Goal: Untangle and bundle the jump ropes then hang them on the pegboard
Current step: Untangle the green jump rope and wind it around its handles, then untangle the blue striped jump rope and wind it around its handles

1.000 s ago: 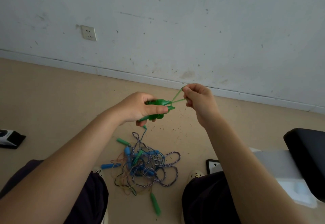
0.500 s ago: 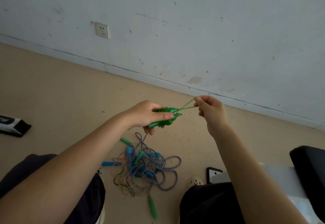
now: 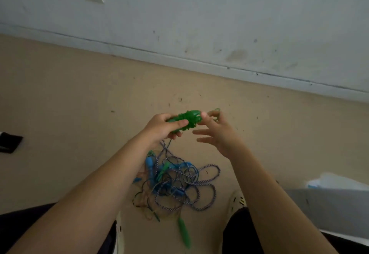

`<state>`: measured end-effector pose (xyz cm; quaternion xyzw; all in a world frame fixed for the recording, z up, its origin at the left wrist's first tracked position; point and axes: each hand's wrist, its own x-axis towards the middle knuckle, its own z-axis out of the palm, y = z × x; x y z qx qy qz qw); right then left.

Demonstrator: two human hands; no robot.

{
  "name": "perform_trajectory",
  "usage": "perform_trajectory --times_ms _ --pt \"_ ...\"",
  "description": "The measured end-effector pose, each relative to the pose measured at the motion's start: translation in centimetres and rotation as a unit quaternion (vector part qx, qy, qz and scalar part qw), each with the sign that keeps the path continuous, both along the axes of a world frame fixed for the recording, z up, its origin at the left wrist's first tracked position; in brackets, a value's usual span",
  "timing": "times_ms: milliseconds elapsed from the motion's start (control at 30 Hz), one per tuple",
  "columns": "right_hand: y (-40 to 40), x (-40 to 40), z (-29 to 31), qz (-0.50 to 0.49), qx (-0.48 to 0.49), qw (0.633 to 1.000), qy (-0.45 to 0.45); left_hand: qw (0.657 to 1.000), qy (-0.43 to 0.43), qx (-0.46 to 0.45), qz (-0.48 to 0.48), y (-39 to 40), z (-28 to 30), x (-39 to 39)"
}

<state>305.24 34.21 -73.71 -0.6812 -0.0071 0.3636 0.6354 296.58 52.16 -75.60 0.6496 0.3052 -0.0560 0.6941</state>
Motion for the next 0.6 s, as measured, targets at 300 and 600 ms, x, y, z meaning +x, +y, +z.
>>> perform_trajectory --times_ms 300,600 --pt "0.2 3.4 -13.6 -0.07 -0.053 0.991 0.1 0.967 0.114 0.206 -0.095 -0.1 -15.3 0.3" --pt "-0.4 1.8 -22.2 0.033 -0.263 0.964 0.025 0.862 0.215 0.374 -0.265 1.2 -22.8 -4.8"
